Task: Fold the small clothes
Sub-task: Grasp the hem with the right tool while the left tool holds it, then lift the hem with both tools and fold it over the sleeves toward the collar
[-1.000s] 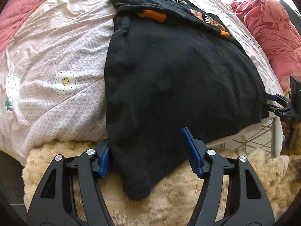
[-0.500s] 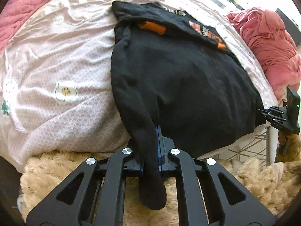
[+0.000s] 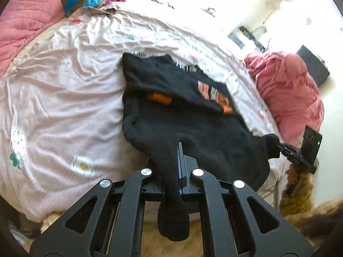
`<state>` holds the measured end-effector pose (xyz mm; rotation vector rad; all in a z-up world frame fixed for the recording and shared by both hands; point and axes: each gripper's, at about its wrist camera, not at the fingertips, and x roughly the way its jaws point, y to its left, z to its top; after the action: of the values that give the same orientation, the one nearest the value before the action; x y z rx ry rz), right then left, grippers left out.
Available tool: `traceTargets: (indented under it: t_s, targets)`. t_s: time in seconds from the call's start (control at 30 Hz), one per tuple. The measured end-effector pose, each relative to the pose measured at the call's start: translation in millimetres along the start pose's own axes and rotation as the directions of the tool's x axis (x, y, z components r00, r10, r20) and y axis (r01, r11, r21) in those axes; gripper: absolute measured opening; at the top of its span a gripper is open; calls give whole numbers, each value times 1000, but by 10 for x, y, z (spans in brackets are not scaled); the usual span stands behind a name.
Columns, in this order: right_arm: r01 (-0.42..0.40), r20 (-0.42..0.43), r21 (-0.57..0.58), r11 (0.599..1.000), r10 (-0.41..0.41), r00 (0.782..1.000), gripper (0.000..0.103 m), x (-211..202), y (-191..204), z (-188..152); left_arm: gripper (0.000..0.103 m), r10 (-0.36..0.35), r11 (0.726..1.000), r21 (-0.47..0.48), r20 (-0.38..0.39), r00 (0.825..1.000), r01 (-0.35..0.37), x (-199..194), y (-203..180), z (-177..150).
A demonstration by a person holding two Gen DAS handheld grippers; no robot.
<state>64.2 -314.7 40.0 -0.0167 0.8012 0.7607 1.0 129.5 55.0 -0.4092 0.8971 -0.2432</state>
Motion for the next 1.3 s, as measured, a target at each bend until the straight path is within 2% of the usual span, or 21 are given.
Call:
traceTargets:
  t_s: [0.43,0.7,0.83,1.0,1.1,1.3]
  targets:
    - [11,112,65,998,-19,994,7,151,-151,356,2,-16,1000,-5,75,997,16,55,-61,388]
    - [49,189,129,990,-73,979,7,83,-425,582,2,-26,996,-87,114,993,36,156,129,616]
    - [75,215,172,982,-112,970,7,95,-594,695,2,6,994,-107,126,992,8,224,205,748]
    - [103,214,187,977,-143,966,7,221,-698,845,2,38,993,-113,129,991,-23,369,249,944]
    - [132,214,188,973,-172,962,7,309,-754,951,2,35,990,-137,136,990,-16,460,319,1059]
    - [185,175,221,958,-225,958,7,598,-942,1076,2,77,991,-122,143,987,-59,692,336,1265]
